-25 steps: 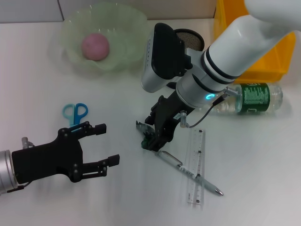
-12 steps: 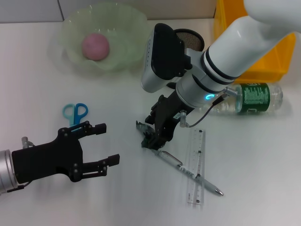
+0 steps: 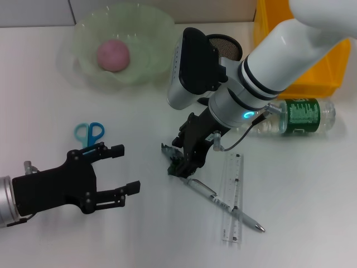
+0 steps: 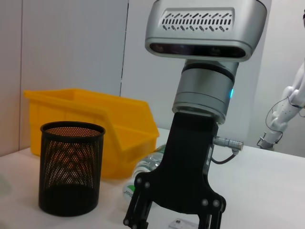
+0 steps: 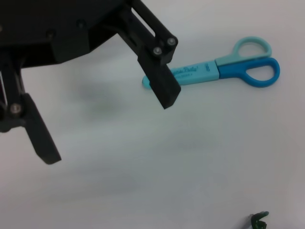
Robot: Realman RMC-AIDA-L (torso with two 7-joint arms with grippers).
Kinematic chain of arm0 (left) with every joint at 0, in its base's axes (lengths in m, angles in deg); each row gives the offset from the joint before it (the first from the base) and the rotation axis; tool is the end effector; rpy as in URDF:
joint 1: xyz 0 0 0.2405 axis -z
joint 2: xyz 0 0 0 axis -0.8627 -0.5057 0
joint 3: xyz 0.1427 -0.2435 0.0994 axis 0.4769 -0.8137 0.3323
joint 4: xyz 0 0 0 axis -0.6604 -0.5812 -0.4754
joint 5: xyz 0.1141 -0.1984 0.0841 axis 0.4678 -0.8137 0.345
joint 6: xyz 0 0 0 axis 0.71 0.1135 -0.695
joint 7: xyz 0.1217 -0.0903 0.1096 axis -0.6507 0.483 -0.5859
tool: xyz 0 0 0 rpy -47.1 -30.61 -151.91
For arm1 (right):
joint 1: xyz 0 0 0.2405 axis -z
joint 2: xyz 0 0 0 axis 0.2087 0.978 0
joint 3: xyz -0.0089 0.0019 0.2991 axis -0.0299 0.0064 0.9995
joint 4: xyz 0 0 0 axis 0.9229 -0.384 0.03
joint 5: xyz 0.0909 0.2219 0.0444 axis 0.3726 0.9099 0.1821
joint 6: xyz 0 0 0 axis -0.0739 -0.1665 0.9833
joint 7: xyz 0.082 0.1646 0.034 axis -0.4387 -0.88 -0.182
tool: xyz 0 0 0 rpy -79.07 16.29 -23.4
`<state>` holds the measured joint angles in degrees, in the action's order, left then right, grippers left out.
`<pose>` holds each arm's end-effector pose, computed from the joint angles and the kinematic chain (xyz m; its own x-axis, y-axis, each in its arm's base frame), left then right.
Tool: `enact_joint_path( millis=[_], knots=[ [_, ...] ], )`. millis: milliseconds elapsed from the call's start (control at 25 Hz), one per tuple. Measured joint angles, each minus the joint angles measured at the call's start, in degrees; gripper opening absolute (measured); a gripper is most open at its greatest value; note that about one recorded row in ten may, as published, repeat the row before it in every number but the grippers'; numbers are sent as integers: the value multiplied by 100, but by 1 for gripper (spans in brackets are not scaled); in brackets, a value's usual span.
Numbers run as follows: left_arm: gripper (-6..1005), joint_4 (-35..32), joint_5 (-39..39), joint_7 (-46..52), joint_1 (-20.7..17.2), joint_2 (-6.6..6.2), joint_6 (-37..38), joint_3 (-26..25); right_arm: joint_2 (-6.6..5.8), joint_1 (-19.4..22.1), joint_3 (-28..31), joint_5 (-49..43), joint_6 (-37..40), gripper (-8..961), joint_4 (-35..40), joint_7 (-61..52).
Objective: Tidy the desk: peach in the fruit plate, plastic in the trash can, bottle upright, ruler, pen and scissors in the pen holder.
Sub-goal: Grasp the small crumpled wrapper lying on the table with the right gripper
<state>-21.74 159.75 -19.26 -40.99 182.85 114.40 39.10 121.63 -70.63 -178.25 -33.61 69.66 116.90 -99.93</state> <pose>-0.3551 0.3013 -0.0801 0.8003 0.1791 0.5723 0.3410 -0.9209 -0.1887 0.1504 0.4343 -0.2031 0.9473 -0.1076 0.3017 -0.0981 -0.9941 -0.0465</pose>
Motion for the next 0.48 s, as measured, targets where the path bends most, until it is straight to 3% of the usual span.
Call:
enact_joint_path(
  millis=[440, 480],
  knots=[
    [845, -12, 15, 0, 8, -2, 0, -25, 0, -30, 10, 0, -19, 613, -125, -23],
    [845, -12, 15, 0, 8, -2, 0, -25, 0, -30, 10, 0, -19, 566, -125, -23]
  ],
)
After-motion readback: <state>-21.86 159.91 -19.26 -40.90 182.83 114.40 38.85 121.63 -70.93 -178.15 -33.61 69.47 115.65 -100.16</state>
